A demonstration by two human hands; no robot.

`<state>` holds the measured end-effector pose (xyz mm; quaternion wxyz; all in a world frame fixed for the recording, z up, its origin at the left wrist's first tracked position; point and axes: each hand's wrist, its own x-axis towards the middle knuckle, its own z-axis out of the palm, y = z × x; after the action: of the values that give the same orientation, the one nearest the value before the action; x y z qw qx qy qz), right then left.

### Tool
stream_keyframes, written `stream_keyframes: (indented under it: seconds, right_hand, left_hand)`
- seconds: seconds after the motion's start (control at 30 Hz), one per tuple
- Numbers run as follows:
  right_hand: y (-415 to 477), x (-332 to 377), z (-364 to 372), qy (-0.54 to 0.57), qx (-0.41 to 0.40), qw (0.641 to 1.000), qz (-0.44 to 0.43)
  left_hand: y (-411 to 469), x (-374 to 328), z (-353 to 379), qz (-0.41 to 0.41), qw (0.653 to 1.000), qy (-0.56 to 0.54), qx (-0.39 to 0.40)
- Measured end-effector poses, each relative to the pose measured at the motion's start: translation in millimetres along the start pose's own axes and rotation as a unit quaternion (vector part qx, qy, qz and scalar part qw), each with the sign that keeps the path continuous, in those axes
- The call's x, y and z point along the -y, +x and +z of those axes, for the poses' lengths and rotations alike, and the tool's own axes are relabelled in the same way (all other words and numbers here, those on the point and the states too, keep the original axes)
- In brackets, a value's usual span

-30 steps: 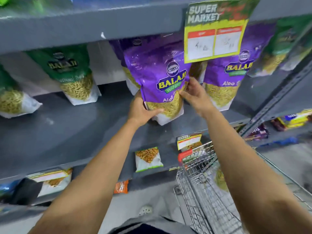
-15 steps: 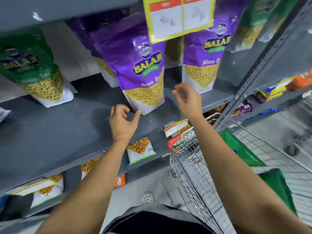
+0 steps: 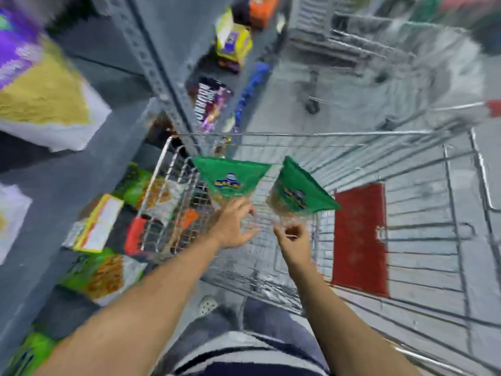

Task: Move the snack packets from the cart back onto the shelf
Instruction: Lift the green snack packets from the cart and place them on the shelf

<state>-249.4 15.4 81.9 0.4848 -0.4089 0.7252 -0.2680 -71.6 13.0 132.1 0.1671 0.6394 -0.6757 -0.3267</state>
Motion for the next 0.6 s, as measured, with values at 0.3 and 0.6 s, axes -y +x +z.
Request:
stream_keyframes:
  seconds: [0.3, 0.6]
  right_hand:
    - [137.2, -76.7, -31.2, -0.104, 0.019, 0.993, -0.052]
    - [174.2, -79.2, -16.0, -0.018, 0.084, 0.994, -0.073]
  left_hand:
    - [160.3, 26.5, 92.4, -0.142, 0.982, -0.015, 0.121]
    - [174.1, 25.4, 98.4, -0.18, 0.968, -0.083, 0.154]
